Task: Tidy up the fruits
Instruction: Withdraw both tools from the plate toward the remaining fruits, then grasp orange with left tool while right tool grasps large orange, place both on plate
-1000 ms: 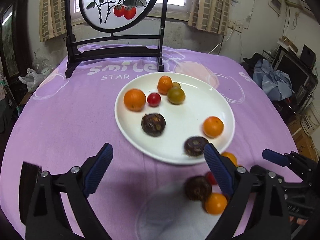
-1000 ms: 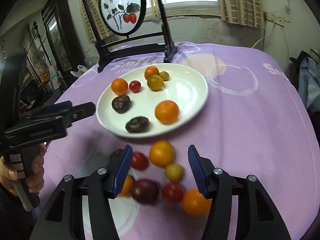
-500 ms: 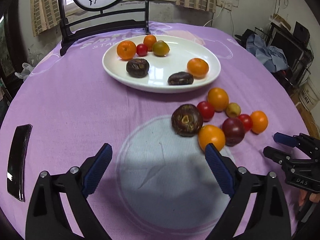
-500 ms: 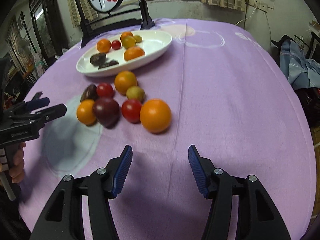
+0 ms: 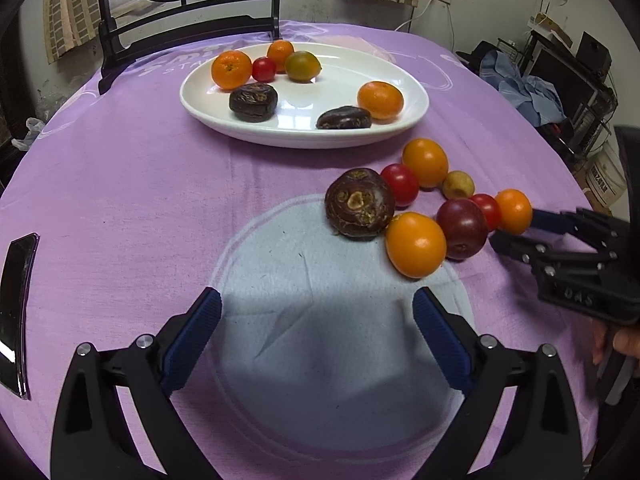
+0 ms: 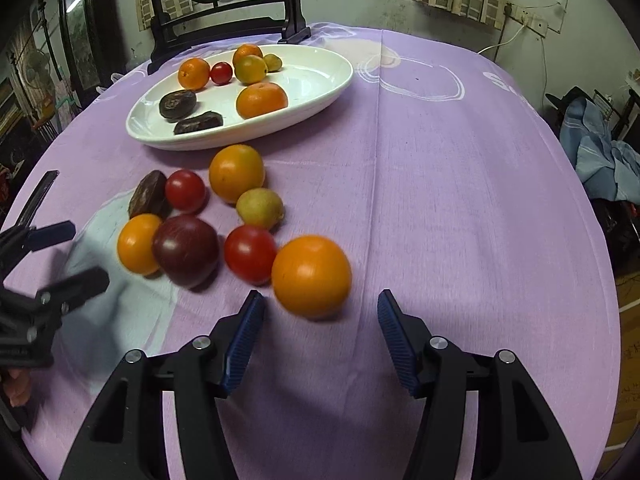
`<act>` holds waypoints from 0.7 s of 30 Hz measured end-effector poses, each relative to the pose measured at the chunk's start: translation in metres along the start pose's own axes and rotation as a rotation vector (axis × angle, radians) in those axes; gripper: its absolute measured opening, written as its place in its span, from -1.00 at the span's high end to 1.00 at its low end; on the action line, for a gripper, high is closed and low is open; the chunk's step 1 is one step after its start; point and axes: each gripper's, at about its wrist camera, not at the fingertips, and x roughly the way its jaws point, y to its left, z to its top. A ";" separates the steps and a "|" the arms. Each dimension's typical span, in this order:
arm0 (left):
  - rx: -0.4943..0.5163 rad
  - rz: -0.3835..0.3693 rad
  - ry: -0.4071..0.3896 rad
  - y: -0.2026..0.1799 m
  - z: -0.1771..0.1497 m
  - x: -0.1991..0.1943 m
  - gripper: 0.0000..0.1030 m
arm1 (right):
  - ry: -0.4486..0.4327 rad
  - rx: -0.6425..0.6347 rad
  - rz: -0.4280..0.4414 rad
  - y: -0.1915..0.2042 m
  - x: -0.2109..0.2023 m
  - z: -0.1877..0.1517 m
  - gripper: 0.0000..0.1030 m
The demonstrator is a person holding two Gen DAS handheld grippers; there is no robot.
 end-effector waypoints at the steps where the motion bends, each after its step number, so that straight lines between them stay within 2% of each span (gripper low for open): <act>1: 0.005 -0.003 0.003 -0.001 0.000 0.001 -0.83 | -0.002 -0.010 0.004 0.001 0.001 0.002 -0.15; 2: 0.009 -0.005 0.006 -0.002 0.000 0.002 -0.83 | -0.004 -0.012 0.015 0.001 0.001 0.003 -0.07; 3: 0.013 -0.004 0.009 -0.003 -0.001 0.003 -0.83 | -0.009 -0.007 0.029 0.000 0.000 0.003 0.18; 4: 0.018 -0.003 0.011 -0.004 -0.001 0.003 -0.83 | -0.012 -0.002 0.034 0.000 -0.002 0.003 0.26; 11: 0.020 -0.017 0.037 -0.012 -0.001 0.004 -0.83 | -0.037 0.015 0.076 0.001 -0.013 -0.014 0.27; 15: 0.030 0.029 0.035 -0.023 0.000 0.007 -0.83 | -0.053 -0.019 0.077 0.008 -0.017 -0.021 0.26; 17: 0.020 0.029 0.041 -0.027 0.002 0.009 -0.83 | -0.056 -0.017 0.093 0.007 -0.018 -0.023 0.27; 18: 0.010 0.030 0.050 -0.028 0.003 0.011 -0.81 | -0.058 -0.016 0.097 0.006 -0.019 -0.024 0.26; 21: 0.006 0.065 0.053 -0.033 0.009 0.018 -0.55 | -0.062 -0.019 0.100 0.005 -0.020 -0.026 0.26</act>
